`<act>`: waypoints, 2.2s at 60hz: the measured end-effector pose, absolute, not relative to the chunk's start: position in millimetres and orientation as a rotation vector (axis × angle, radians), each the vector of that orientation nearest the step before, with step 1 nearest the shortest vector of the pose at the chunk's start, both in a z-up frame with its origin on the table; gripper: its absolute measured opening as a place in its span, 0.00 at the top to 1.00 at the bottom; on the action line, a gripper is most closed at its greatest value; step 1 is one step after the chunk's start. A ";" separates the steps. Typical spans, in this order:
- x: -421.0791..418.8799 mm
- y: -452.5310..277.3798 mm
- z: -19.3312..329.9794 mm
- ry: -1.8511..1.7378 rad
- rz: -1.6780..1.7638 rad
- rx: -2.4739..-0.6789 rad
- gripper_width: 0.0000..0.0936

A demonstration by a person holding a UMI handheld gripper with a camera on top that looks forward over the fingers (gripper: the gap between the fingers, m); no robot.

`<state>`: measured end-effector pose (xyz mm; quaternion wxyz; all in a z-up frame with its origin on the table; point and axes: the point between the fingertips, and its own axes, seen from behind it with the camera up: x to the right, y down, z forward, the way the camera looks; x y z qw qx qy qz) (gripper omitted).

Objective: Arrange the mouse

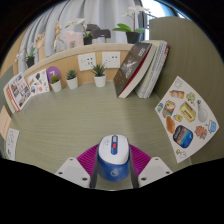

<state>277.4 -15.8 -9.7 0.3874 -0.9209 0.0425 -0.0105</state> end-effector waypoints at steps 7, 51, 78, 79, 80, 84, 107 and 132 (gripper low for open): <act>278.4 -14.5 -10.5 0.104 -0.053 -2.341 0.55; 36.0 28.5 388.0 0.145 -0.122 -1.860 0.63; -266.8 5.4 125.1 -0.051 0.115 -2.233 0.63; -270.1 1.6 110.5 -0.053 0.111 -2.257 0.63; -273.2 -2.9 96.3 -0.054 0.109 -2.282 0.63; -284.5 -18.5 50.2 -0.055 0.110 -2.355 0.63; -288.5 -45.4 -13.7 -0.096 0.000 -2.380 0.48; -251.5 -78.2 171.1 0.012 0.070 -2.231 0.13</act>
